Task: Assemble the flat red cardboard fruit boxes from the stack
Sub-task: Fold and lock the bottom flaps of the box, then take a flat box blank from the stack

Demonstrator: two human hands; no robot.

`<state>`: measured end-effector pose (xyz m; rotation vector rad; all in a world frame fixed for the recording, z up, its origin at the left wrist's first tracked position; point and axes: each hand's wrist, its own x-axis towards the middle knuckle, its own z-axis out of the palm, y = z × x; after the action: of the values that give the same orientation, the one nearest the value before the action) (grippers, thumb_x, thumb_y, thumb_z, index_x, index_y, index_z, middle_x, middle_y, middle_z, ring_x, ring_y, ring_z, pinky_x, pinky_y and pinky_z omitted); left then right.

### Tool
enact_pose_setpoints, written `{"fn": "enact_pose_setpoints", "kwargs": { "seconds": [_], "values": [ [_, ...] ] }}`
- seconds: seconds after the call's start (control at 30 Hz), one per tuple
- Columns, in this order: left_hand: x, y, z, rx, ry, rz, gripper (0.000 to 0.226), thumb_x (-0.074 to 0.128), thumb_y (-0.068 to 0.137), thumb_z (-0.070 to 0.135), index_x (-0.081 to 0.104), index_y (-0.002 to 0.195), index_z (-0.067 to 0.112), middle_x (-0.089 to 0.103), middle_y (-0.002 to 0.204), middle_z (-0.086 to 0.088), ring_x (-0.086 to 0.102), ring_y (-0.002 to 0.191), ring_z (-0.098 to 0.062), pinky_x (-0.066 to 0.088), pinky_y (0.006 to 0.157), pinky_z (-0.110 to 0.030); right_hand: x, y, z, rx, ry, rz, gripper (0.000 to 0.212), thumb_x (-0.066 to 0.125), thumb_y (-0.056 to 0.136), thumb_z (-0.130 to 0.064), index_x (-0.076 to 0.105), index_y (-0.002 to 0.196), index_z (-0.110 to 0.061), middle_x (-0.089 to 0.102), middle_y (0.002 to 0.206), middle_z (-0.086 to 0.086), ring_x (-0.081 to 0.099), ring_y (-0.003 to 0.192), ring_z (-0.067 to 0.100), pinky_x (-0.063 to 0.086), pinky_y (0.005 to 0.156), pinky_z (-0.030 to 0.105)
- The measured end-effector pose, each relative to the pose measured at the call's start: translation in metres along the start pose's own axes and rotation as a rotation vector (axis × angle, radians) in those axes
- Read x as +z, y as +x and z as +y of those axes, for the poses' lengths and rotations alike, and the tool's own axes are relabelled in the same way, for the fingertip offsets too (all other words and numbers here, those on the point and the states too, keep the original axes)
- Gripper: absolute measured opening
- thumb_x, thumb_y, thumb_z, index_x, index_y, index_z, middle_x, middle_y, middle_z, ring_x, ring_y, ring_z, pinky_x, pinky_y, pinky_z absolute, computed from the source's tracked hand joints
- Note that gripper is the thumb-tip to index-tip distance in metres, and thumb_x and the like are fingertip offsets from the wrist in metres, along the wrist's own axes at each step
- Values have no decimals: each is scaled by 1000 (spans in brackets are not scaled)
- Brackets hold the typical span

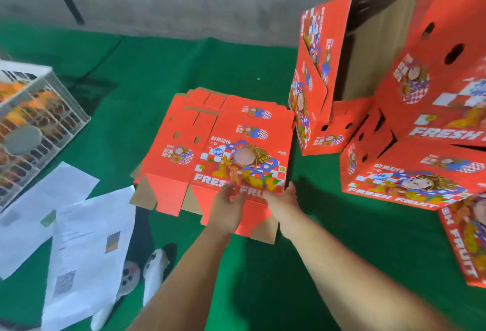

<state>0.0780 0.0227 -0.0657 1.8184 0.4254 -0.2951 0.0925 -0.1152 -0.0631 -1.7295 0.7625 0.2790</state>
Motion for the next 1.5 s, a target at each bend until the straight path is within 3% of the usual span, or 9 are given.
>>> {"fn": "enact_pose_setpoints", "kwargs": {
  "seconds": [0.1,0.17,0.33,0.7,0.8,0.87,1.1,1.27,1.5],
  "values": [
    [-14,17,-29,99,908,-122,72,48,102,46,13,164,35,-3,173,-14,2,158,-41,4,127,-52,11,12,6,178,137,-27,46,74,94,-23,46,130,-13,61,115,4,59,85,16,42,67,31],
    [-17,20,-43,206,1060,-194,77,43,101,54,3,164,38,-19,172,-9,-14,158,-39,-7,127,-54,18,19,11,185,160,-6,22,68,99,-22,57,112,-9,71,106,5,64,74,12,43,58,28],
    [-33,23,-50,382,812,-80,59,40,103,57,33,159,39,24,169,5,23,149,-30,19,124,-44,18,20,2,138,318,19,17,60,105,-14,64,120,-7,75,114,19,73,103,40,57,96,60],
    [-86,24,-26,58,356,435,113,74,86,60,8,166,13,19,168,-26,20,155,-42,15,124,-51,-106,-29,45,-269,496,-83,31,49,107,-8,62,135,-10,71,128,18,67,116,36,52,103,52],
    [-80,-6,-34,204,16,300,64,75,87,57,50,142,36,70,131,10,62,127,-19,46,108,-43,-156,-60,81,-305,543,-108,37,46,106,-12,57,141,-6,68,133,20,68,120,35,60,92,41],
    [-62,-34,-35,293,-125,206,35,71,90,57,63,119,39,74,112,17,70,106,-6,53,98,-41,-185,-79,102,-299,577,-76,39,47,104,-15,56,141,-4,67,134,24,66,122,42,59,95,50],
    [10,-112,-32,367,-356,-36,47,63,92,61,58,132,37,70,126,13,65,118,-5,48,101,-35,-251,-122,142,-365,493,145,25,58,104,-15,63,127,-25,72,124,16,69,114,36,54,98,57],
    [45,-146,-23,424,-306,-87,47,70,96,45,53,137,28,71,129,2,68,120,-19,51,104,-46,-276,-145,156,-449,327,184,44,60,103,-11,63,121,-51,75,119,-7,74,105,12,58,80,32],
    [61,-183,-24,103,-402,-369,64,40,102,67,69,132,19,72,129,-14,68,121,-34,49,108,-55,-282,-167,171,-407,226,17,50,62,102,-7,49,141,-36,74,124,-8,71,108,3,55,78,14]
  ]
}}
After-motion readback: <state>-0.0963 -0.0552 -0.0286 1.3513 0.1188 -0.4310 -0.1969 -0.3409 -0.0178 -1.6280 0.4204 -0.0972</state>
